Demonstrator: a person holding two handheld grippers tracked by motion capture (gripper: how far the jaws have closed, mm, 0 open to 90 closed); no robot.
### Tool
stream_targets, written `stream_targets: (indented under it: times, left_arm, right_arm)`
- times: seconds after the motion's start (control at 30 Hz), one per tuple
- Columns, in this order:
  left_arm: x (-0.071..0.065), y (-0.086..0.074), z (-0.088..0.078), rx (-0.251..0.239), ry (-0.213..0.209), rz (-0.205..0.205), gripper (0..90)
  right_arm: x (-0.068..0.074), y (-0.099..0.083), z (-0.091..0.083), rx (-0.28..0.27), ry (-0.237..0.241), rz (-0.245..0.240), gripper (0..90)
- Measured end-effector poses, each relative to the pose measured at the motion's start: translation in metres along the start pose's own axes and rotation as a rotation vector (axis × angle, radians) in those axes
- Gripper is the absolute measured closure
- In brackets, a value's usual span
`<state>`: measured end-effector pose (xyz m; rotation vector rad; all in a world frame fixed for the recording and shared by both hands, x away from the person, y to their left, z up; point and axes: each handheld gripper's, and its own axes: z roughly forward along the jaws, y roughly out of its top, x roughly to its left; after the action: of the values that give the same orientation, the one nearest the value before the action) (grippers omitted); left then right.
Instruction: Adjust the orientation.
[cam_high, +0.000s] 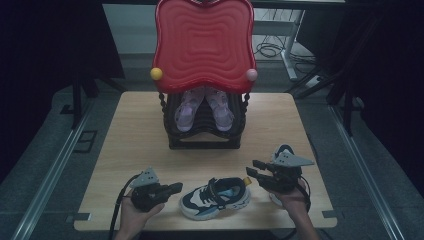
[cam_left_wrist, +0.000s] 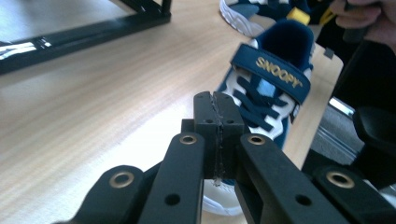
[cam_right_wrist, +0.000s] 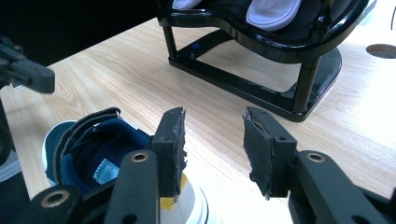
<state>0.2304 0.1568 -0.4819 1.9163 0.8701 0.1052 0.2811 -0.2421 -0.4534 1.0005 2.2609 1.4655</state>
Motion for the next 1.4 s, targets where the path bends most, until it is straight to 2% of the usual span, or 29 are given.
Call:
stream_targets:
  times: [0.47,0.63,0.83,1.03,1.13,1.3,1.4]
  left_arm:
    - [-0.017,-0.013,0.014,0.056,-0.076,0.005,90.0]
    - [-0.026,-0.021,0.023,0.096,-0.12,0.005,90.0]
    - [-0.034,-0.03,0.034,0.141,-0.15,0.015,90.0]
    - [-0.035,-0.033,0.039,0.166,-0.147,0.022,90.0]
    - [-0.035,-0.034,0.039,0.175,-0.125,0.029,90.0]
    - [-0.032,-0.034,0.04,0.176,-0.135,0.02,90.0]
    - [-0.03,-0.034,0.039,0.172,-0.112,0.023,90.0]
  right_arm:
    - [0.0,-0.001,0.0,0.0,-0.003,0.0,58.0]
    - [0.0,-0.001,0.001,0.004,-0.002,-0.001,57.9]
    - [0.0,0.0,0.001,0.0,-0.002,0.0,57.9]
    - [-0.001,-0.001,0.0,-0.001,-0.003,0.005,57.9]
    - [-0.001,-0.001,0.0,-0.002,-0.001,0.007,57.9]
    - [0.0,-0.001,0.0,0.0,-0.002,0.007,57.7]
    - [-0.001,-0.001,-0.001,-0.003,-0.003,0.008,57.7]
